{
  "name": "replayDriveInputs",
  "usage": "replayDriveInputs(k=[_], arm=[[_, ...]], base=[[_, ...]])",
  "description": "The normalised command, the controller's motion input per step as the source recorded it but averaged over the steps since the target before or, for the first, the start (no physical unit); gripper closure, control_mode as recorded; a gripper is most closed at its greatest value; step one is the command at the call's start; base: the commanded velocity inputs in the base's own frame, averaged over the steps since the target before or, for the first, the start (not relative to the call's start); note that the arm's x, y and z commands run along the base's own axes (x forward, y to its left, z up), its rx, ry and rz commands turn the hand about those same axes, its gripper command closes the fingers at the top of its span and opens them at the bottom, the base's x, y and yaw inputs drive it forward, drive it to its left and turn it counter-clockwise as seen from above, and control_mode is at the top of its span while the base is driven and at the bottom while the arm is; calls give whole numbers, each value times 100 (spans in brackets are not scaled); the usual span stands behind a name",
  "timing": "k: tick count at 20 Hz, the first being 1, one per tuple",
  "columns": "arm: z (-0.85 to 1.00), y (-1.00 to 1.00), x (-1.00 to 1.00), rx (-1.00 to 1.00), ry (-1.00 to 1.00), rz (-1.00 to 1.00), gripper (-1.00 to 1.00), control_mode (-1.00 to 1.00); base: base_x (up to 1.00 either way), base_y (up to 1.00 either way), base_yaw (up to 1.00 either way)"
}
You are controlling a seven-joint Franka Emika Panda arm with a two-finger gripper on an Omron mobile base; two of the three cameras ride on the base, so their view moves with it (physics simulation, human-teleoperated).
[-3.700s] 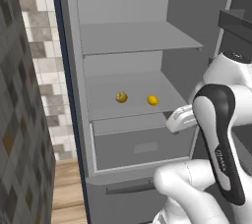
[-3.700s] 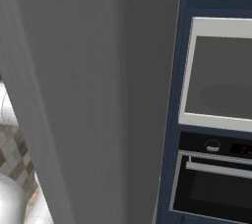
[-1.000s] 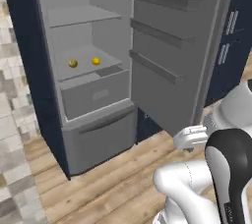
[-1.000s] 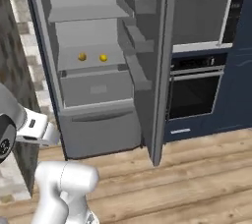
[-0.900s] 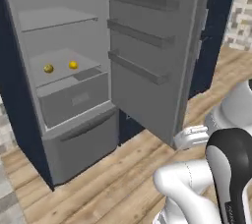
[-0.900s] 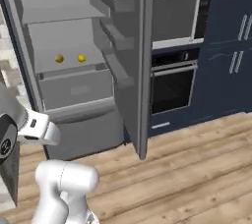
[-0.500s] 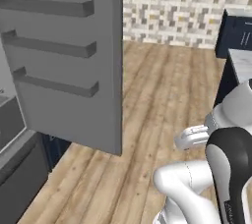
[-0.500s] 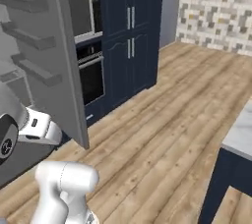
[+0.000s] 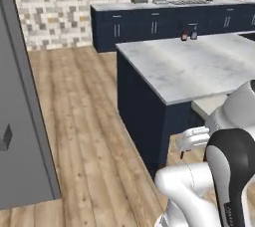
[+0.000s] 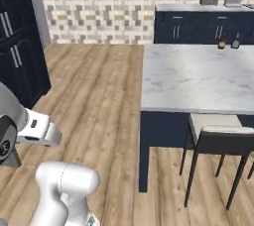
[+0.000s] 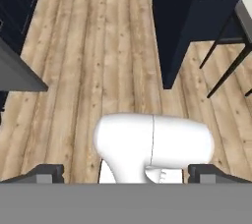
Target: Place the ketchup and condiment bottle from the counter to the top shelf of the fridge. If the existing items in the fridge are on the top shelf, move them to other shelves.
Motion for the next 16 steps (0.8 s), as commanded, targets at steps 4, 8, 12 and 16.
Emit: replayDriveInputs(k=[4,8,12,16], arm=[[0,0,0,0,0,0,-100,100],[0,0,0,0,0,0,-100,100],[0,0,0,0,0,0,-100,100],[0,0,0,0,0,0,-100,100]], base=[[23,0,-58],[56,-14,-1],[62,-48,12],[49,-32,30]])
